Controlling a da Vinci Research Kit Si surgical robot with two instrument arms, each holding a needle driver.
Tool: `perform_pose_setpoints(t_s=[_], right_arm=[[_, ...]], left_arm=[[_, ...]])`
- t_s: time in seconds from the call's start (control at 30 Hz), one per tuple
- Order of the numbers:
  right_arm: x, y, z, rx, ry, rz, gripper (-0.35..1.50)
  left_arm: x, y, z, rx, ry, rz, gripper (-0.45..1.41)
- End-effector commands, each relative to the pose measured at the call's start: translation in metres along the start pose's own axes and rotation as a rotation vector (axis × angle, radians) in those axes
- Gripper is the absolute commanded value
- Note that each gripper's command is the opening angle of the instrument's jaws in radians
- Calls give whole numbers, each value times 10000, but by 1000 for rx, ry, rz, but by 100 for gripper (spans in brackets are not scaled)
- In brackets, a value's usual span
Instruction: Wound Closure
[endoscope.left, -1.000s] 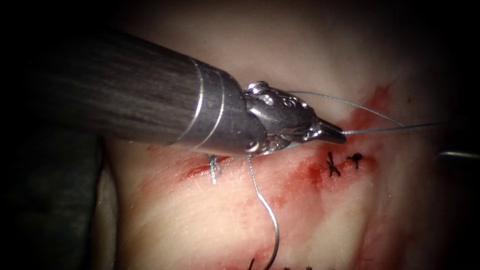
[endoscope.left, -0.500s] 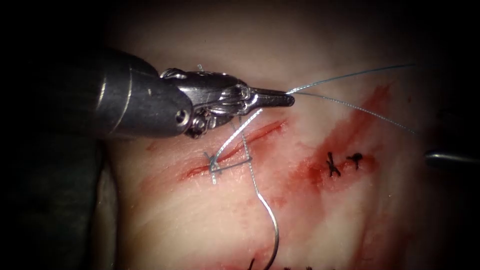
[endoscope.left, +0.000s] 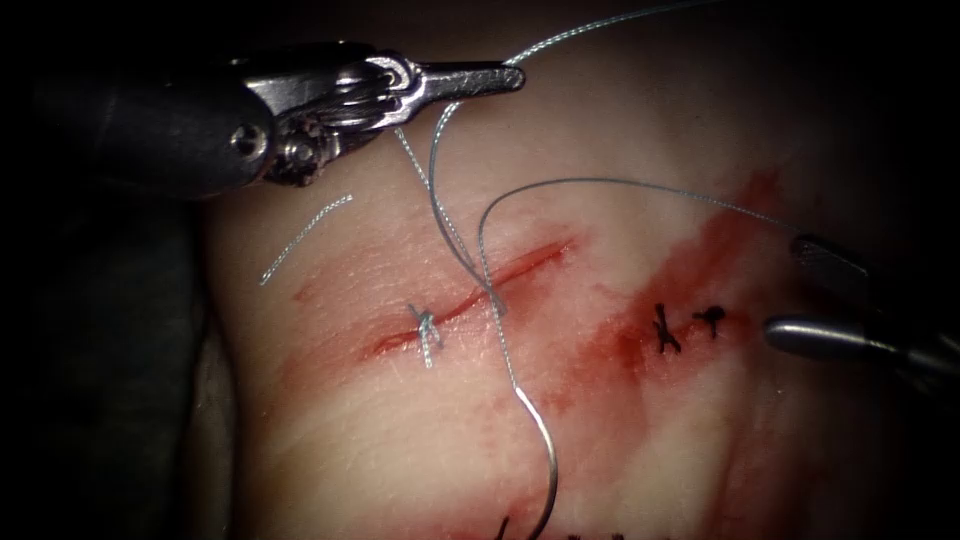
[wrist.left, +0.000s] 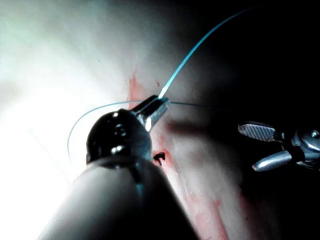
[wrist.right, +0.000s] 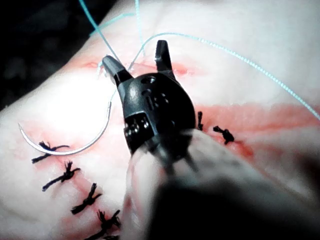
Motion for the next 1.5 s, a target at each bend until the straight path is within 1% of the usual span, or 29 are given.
perform_pose_setpoints(t_s=[0.03,0.17,0.27,0.37,0.4,0.43,0.5,0.57,0.6,0.63,0.8,0.87,0.9,0.93,1.0,1.07,1.13,1.17,1.2,1.23,1.33,1.43,1.5], right_arm=[[-1,-3,14,4,35,21,128],[1,-4,23,9,84,76,128],[1,-4,29,11,103,130,128],[1,-4,32,8,104,136,126],[1,-4,33,8,104,142,125],[1,-4,36,8,104,178,121],[1,-5,39,2,105,207,118],[0,-6,42,2,105,242,118],[-2,-8,45,2,106,257,113],[-4,-9,48,1,107,267,113],[-17,-21,69,-3,113,264,111],[-15,-25,76,-6,114,295,110],[-13,-26,78,-9,114,327,104],[-7,-27,83,-29,121,399,98],[-1,-27,90,-51,141,478,98],[2,-28,98,-55,190,530,98],[3,-30,104,-28,253,559,101],[3,-30,105,-17,275,569,89],[2,-31,108,-7,292,591,56],[1,-32,111,-8,294,596,49],[-5,-38,123,-10,303,612,49],[-15,-50,139,-12,309,617,49],[-22,-58,149,3,304,618,54]], left_arm=[[-5,-6,7,-4,-3,9,-45],[-13,-11,8,-4,2,19,-45],[-14,-15,4,11,0,24,-45],[-11,-18,0,49,16,51,-45],[-13,-19,-1,64,14,54,-45],[-18,-21,-1,86,-13,61,-45],[-23,-23,-1,77,-37,64,-45],[-27,-26,1,79,-35,69,-45],[-27,-27,1,79,-34,70,-45],[-28,-26,1,80,-34,70,-45],[-30,-24,1,69,-43,56,-45],[-35,-24,3,50,-73,57,-45],[-39,-25,4,33,-92,59,-45],[-48,-29,5,19,-109,66,-45],[-54,-31,8,18,-110,73,-45],[-59,-33,12,18,-110,66,-45],[-61,-32,13,14,-113,55,-45],[-61,-32,13,13,-115,49,-45],[-61,-31,14,13,-114,31,-45],[-61,-32,14,13,-114,31,-45],[-61,-31,18,16,-116,25,-45],[-61,-30,23,-2,-87,19,-45],[-61,-28,25,-7,-76,17,-45]])
